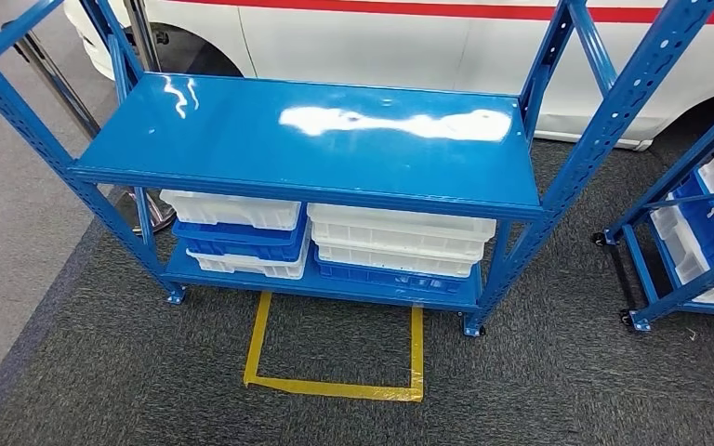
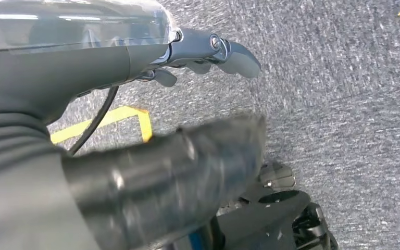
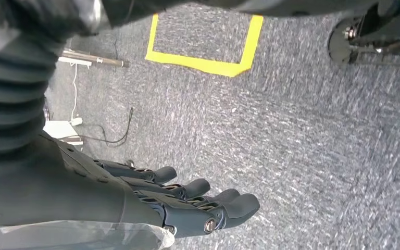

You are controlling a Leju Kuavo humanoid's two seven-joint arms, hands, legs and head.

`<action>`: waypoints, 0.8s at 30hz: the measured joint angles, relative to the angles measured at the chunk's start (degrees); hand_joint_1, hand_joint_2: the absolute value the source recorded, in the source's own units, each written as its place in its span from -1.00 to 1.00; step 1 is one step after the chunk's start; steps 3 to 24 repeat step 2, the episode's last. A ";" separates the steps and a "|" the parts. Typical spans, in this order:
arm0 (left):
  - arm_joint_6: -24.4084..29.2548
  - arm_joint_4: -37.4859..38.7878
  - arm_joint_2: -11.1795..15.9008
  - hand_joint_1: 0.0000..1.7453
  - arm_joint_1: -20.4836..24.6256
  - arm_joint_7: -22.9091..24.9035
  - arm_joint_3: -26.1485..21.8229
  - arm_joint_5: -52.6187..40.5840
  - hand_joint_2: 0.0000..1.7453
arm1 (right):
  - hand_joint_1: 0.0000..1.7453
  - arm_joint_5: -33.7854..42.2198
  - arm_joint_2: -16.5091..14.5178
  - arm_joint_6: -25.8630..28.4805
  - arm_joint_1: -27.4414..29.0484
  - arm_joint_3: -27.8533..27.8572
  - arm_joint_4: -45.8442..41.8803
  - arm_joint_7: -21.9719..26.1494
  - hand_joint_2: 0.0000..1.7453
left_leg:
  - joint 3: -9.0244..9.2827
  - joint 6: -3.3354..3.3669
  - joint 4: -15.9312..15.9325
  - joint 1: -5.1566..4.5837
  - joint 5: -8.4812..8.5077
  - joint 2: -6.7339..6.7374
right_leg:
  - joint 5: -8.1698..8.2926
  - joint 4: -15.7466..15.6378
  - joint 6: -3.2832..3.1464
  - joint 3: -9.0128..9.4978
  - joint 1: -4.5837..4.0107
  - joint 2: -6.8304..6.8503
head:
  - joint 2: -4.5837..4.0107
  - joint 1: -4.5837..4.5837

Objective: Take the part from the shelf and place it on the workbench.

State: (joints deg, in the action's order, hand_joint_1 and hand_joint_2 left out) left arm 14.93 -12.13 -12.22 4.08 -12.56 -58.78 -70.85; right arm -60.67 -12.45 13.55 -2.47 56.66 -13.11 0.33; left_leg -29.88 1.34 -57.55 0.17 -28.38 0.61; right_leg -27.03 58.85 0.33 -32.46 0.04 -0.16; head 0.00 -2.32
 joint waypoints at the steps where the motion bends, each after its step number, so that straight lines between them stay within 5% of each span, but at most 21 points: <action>1: -0.05 0.00 0.00 -1.00 0.00 -0.19 0.02 -0.11 1.00 | -1.00 0.02 0.01 0.12 -0.04 0.01 -0.01 0.00 1.00 | 0.01 -0.07 0.00 0.01 0.00 0.00 | -0.01 0.02 -0.02 0.00 -0.01 0.00 | 0.00 -0.01; 24: -0.06 0.00 0.00 -1.00 0.00 -0.28 0.03 -0.14 1.00 | -1.00 0.02 0.01 0.19 -0.06 0.01 -0.01 0.00 1.00 | 0.02 -0.12 0.01 0.02 0.00 0.00 | -0.01 0.03 -0.03 0.01 -0.01 0.00 | 0.00 -0.01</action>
